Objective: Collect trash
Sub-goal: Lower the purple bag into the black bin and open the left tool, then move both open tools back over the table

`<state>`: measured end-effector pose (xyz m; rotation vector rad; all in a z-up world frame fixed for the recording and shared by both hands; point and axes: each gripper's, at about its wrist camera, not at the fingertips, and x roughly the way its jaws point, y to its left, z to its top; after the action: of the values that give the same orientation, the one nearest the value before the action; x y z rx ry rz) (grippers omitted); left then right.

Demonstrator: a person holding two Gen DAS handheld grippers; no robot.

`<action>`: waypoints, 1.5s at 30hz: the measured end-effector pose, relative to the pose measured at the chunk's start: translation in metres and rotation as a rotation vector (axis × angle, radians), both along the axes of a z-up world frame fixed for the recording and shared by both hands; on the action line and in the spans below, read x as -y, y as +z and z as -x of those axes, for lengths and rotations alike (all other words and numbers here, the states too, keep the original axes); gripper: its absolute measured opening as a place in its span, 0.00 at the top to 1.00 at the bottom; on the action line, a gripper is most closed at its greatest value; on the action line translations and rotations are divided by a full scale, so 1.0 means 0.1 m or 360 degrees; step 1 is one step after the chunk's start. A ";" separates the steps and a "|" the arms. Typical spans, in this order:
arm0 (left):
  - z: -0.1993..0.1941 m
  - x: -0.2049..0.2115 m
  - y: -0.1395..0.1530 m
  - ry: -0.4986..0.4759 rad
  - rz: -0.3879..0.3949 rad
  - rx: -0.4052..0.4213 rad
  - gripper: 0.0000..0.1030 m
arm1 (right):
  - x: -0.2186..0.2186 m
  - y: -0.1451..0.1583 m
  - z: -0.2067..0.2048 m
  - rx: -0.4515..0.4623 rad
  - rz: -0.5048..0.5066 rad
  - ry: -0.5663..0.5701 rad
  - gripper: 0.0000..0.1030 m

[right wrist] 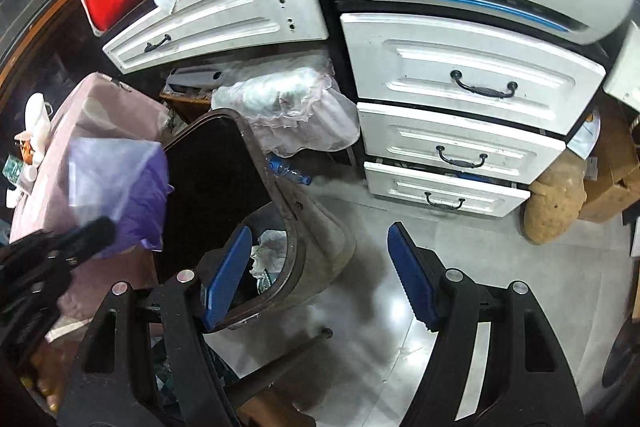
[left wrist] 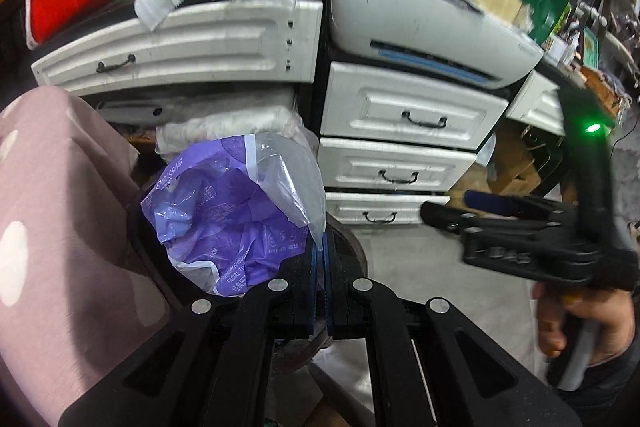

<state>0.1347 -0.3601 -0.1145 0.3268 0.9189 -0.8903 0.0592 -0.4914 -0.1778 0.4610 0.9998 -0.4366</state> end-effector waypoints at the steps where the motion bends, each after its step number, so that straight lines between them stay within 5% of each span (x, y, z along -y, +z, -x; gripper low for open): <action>1: -0.02 0.01 -0.03 -0.0002 -0.0012 -0.0008 0.96 | 0.00 -0.01 0.01 0.0001 -0.0002 -0.0003 0.32; 13: -0.11 0.16 -0.35 -0.0038 -0.0087 -0.0156 0.91 | -0.02 -0.02 0.01 0.0002 -0.0011 0.0003 0.32; 16: -0.09 0.16 -0.36 -0.0036 -0.0103 -0.0121 0.64 | -0.01 -0.02 0.02 0.0003 -0.0006 -0.0002 0.32; 18: -0.09 0.15 -0.34 -0.0024 -0.0079 -0.0102 0.36 | 0.00 -0.01 0.03 0.0006 -0.0006 -0.0011 0.32; 26: -0.04 0.07 -0.16 -0.0002 0.0005 -0.0087 0.15 | 0.00 0.09 0.06 0.0028 0.0026 -0.0031 0.25; 34: 0.19 -0.20 0.26 0.0041 0.0062 0.0099 0.07 | -0.22 0.31 -0.03 0.0092 0.0080 0.0068 0.20; 45: 0.18 -1.04 0.67 0.0229 0.0113 0.0282 0.06 | -1.06 0.67 -0.48 0.0207 0.0145 0.0487 0.20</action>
<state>0.1167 -0.2565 -0.0471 0.2702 0.7359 -0.7469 0.1070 -0.3854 -0.1104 0.2454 0.9020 -0.1737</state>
